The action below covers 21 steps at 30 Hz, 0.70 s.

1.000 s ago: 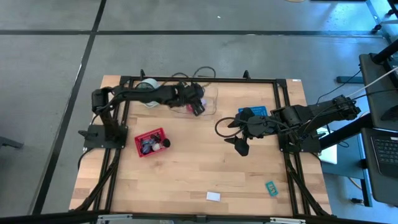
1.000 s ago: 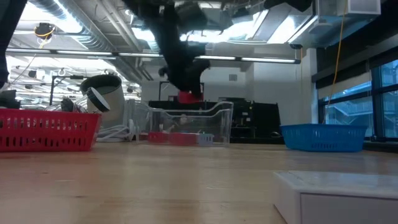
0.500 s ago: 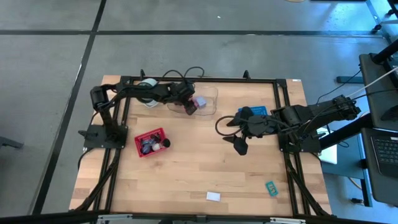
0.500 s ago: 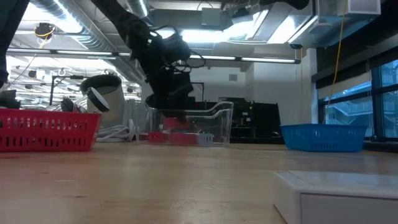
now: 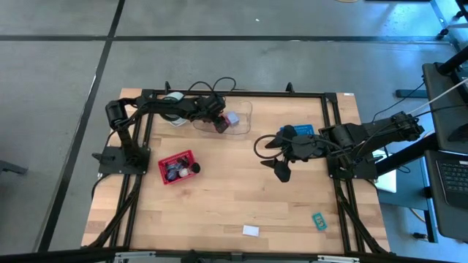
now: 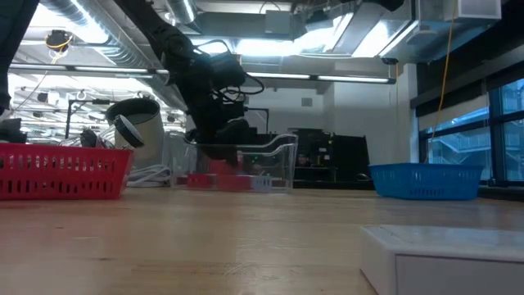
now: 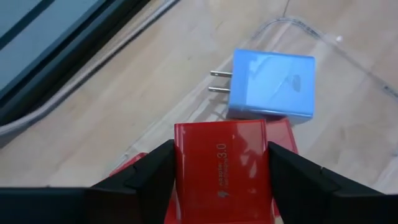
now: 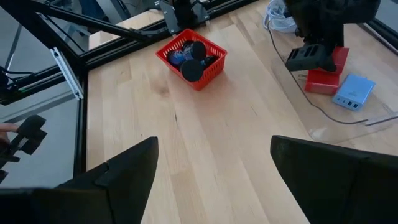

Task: Pick & Place Office items
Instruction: Put the red charger adapter into the transparent bin, then put the blue digital timer into the blue bin

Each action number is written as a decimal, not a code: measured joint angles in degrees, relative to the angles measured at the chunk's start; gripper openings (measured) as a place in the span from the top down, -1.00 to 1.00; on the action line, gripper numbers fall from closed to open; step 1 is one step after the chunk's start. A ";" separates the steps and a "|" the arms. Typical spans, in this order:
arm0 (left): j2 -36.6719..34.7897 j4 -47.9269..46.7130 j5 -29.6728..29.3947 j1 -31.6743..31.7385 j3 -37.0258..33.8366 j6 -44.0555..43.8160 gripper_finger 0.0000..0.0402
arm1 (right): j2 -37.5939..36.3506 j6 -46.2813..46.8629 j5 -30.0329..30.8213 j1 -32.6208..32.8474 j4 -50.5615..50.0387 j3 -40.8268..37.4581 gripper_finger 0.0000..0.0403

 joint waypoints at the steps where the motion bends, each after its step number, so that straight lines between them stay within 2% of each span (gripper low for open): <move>1: 0.00 0.04 -0.17 0.02 0.02 -0.01 -0.13 | 0.00 0.00 -0.02 0.00 0.00 -0.01 -0.56; 11: -0.04 -0.64 0.59 0.00 1.90 -1.24 -0.18 | -0.01 0.09 -0.05 0.00 0.01 -0.01 -0.56; 17: -2.96 -3.74 0.88 0.00 4.58 -0.57 -0.19 | 0.00 0.11 -0.30 -0.02 0.00 0.00 -0.56; 21: -6.33 -6.71 0.24 -0.36 4.91 -0.09 -0.19 | -0.06 1.88 -6.19 -0.41 -1.79 0.00 -0.56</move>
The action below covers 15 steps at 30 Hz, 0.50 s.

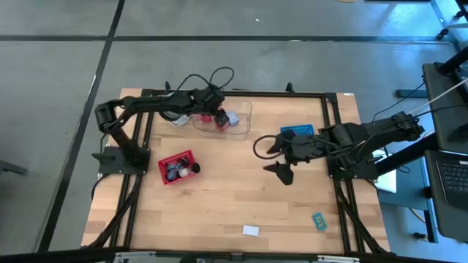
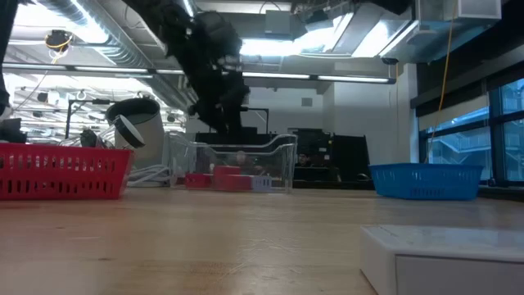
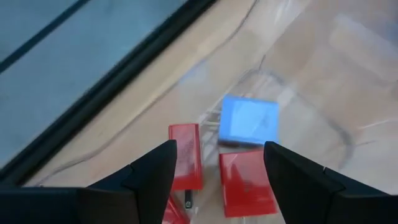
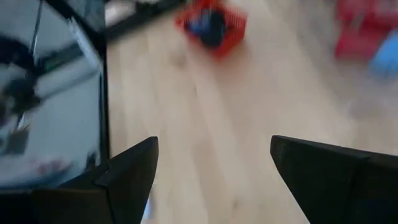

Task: Pick & Place Office items
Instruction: Put the blue digital timer into the blue bin

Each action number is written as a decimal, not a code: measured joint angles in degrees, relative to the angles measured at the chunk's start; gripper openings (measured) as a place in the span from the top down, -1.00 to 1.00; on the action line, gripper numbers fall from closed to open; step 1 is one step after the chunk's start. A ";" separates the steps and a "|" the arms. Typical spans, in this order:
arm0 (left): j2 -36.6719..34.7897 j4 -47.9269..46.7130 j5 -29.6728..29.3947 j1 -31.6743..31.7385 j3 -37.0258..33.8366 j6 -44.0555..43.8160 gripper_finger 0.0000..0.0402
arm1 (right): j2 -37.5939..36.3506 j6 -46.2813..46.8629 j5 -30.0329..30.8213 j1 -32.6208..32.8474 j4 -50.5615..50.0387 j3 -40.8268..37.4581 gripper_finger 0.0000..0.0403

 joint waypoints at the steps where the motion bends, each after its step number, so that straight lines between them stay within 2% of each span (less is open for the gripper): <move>1: -1.19 -0.38 0.04 -0.31 0.07 -0.01 -0.19 | -0.19 1.19 -2.02 -0.10 -1.91 0.00 -0.56; 5: -6.29 -2.34 0.30 -3.19 0.09 -1.31 -0.19 | -0.27 8.73 -6.29 0.45 -15.31 0.04 -0.56; 10: -12.87 -2.42 0.14 -9.10 0.09 -1.42 -0.19 | 2.85 25.58 -7.73 3.34 -32.84 0.02 -0.56; 15: -18.61 -2.17 -0.34 -15.22 0.09 -1.36 -0.19 | 7.11 37.87 -14.09 6.90 -36.18 0.02 -0.56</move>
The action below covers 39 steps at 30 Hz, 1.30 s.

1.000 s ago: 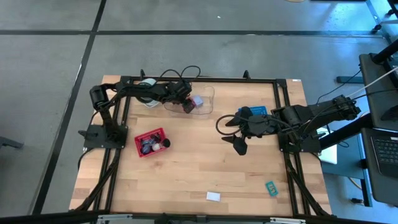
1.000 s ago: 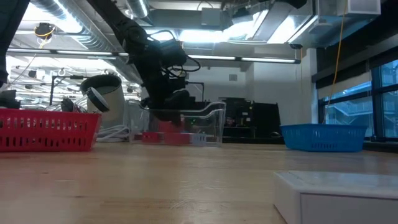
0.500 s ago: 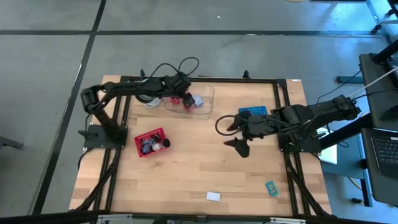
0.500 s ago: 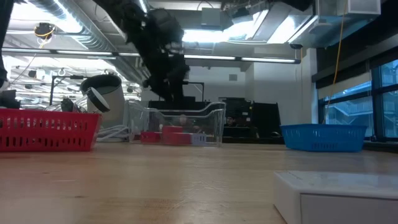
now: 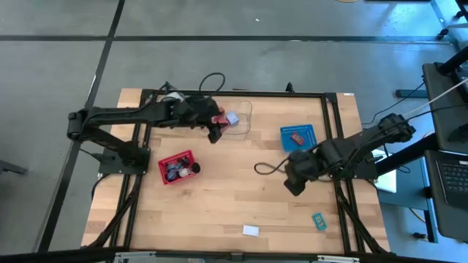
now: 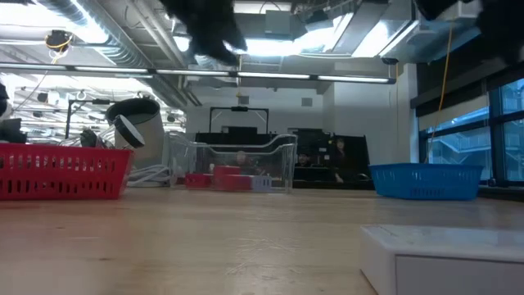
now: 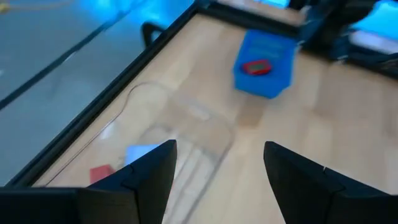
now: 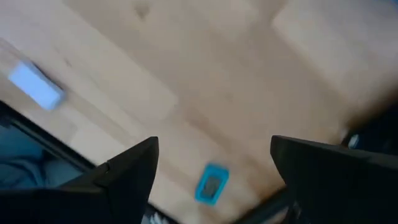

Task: Pick & Place Office items
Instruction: Put the blue digital timer into the blue bin

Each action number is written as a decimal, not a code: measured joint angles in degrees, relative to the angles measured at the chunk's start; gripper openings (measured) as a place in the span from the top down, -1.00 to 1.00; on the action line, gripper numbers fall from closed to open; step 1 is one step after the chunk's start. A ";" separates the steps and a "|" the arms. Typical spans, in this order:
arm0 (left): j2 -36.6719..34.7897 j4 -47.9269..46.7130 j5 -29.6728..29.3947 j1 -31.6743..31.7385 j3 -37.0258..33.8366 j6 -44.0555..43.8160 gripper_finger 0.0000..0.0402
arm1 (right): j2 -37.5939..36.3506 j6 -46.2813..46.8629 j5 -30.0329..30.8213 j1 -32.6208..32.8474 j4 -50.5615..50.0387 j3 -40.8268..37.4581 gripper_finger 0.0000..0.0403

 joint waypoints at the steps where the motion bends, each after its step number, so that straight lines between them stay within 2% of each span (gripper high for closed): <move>1: -0.99 0.01 -0.18 -1.04 0.00 0.00 -0.19 | 1.00 1.60 -1.15 0.88 0.05 0.00 -0.56; 6: -4.92 -0.05 -2.69 -6.21 0.00 1.43 -0.19 | 6.29 6.95 -8.50 5.37 -0.37 -0.02 -0.58; 10: -6.77 -0.01 -3.01 -9.30 0.00 1.78 -0.19 | 9.89 10.36 -13.68 8.62 -0.30 -0.02 -0.70; 16: -7.48 -0.18 -3.50 -13.31 0.00 3.04 -0.19 | 13.42 12.99 -15.23 12.24 -0.07 -0.04 -0.90; 21: -7.44 -0.25 -3.54 -15.83 0.00 3.08 -0.19 | 14.44 16.06 -14.67 14.76 4.01 -2.99 -0.94; 27: -7.44 -0.20 -5.97 -18.40 0.00 3.06 -0.19 | 14.47 21.59 -22.15 18.47 17.34 -13.26 -0.91; 31: -7.44 -0.20 -6.11 -19.38 0.00 2.86 -0.19 | 14.47 23.88 -22.78 20.04 31.21 -19.24 -0.90; 39: -7.41 -0.20 -6.29 -20.92 0.00 2.20 -0.19 | 14.47 27.64 -26.17 22.50 42.54 -27.50 -0.90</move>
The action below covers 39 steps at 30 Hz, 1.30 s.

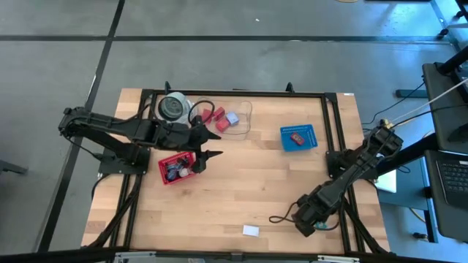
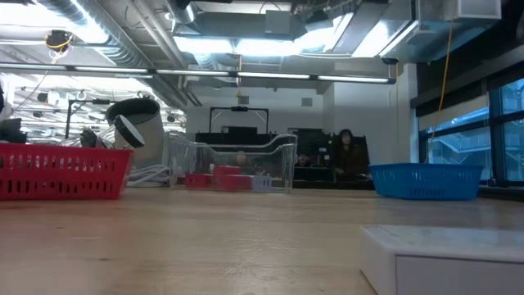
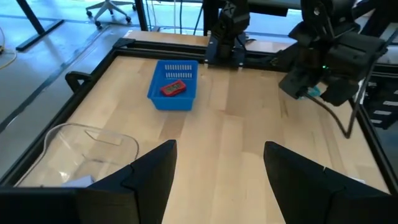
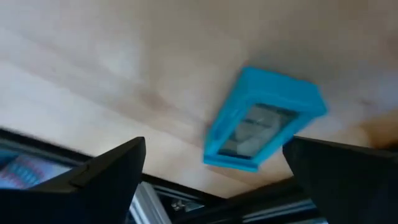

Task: Pick & Place Office items
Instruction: Put the blue digital timer into the blue bin

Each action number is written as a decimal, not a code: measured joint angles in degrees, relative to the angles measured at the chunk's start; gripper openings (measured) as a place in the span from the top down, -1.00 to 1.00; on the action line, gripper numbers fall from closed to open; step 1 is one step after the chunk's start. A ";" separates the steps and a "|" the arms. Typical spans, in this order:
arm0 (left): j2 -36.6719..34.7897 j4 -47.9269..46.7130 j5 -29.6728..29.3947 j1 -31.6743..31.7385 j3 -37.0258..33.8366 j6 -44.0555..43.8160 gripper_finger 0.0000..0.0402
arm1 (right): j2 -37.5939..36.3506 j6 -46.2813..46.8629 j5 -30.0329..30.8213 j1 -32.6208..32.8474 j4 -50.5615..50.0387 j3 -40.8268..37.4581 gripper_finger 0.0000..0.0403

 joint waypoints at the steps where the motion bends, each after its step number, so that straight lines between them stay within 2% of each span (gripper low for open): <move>1: 0.01 0.00 -0.37 -0.17 0.00 -0.04 -0.19 | 0.00 0.00 -0.05 0.13 2.02 -0.66 -0.90; 6: 0.01 0.00 -3.05 -0.64 0.00 0.04 -0.19 | -0.01 0.11 -0.11 1.06 4.25 -3.35 -0.89; 13: 0.01 0.00 -3.26 -0.64 0.00 0.73 -0.19 | -0.15 0.83 1.91 1.39 4.21 -3.67 -0.85; 32: 0.01 0.00 -3.35 -0.64 0.00 1.97 -0.19 | -0.01 0.90 1.69 1.39 3.26 -3.22 0.09; 36: 0.01 0.02 -3.35 -0.64 0.00 2.34 -0.19 | 0.15 -1.27 3.02 1.37 3.78 -1.32 0.21; 39: 0.01 0.02 -3.35 -0.64 0.00 2.39 -0.19 | 0.15 -3.05 3.77 1.34 3.51 0.72 0.22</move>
